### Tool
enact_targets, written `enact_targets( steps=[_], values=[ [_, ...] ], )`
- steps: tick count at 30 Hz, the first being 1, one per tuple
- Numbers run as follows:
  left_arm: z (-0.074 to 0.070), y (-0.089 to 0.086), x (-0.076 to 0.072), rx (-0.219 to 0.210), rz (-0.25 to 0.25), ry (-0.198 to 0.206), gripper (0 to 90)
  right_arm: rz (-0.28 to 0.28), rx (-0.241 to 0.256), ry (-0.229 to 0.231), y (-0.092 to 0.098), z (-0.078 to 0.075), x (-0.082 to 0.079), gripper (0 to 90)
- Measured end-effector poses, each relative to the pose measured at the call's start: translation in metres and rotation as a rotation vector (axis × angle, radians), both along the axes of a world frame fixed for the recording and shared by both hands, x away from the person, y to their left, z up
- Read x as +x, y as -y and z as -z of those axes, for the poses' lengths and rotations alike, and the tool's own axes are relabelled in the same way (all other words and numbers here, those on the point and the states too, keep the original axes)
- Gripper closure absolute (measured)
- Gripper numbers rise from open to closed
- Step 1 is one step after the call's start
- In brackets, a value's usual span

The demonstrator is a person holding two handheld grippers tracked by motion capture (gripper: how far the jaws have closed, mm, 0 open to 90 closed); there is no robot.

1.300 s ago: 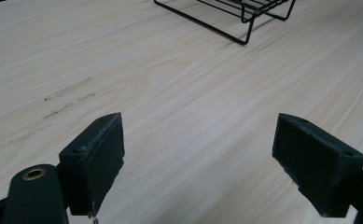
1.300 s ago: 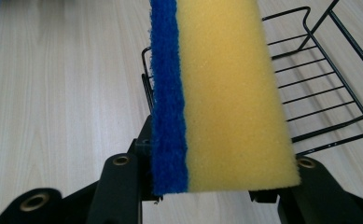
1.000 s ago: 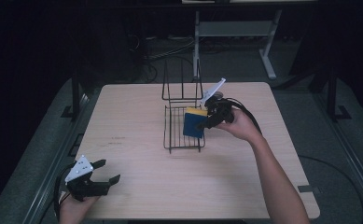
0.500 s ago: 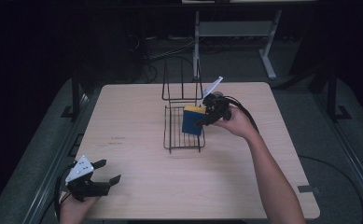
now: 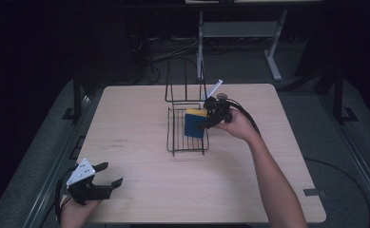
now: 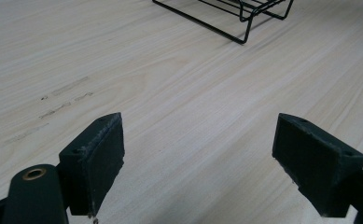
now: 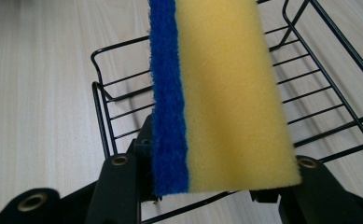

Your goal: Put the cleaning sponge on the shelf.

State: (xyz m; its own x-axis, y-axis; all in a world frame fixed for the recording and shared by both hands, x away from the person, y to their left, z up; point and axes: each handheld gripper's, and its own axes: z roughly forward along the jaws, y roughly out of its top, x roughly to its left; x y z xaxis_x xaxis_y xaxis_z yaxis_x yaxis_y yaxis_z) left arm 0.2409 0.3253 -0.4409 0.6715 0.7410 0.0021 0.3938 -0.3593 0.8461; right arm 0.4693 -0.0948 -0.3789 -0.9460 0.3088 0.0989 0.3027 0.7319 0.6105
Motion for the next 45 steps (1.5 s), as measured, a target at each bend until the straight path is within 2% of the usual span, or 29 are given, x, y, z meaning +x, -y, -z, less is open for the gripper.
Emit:
enact_targets(
  steps=[15, 20, 36, 45],
  values=[
    [-0.0004, -0.0014, -0.0001, 0.001, -0.002, 0.001, 16.3, -0.007, 0.000, -0.007, -0.0013, 0.0039, 0.0011, 53.5],
    [0.0002, -0.0013, -0.0001, 0.002, -0.002, -0.002, 16.2, 0.003, -0.002, -0.010, -0.0001, 0.0035, 0.0011, 49.1],
    [-0.0002, -0.0011, -0.0001, 0.001, -0.001, 0.000, 16.2, 0.000, -0.006, -0.011, 0.0000, 0.0029, -0.0001, 47.0],
    [0.0001, -0.0006, 0.0000, 0.000, -0.002, 0.000, 16.3, -0.002, -0.010, -0.008, 0.0000, 0.0020, -0.0012, 41.9]
  ],
)
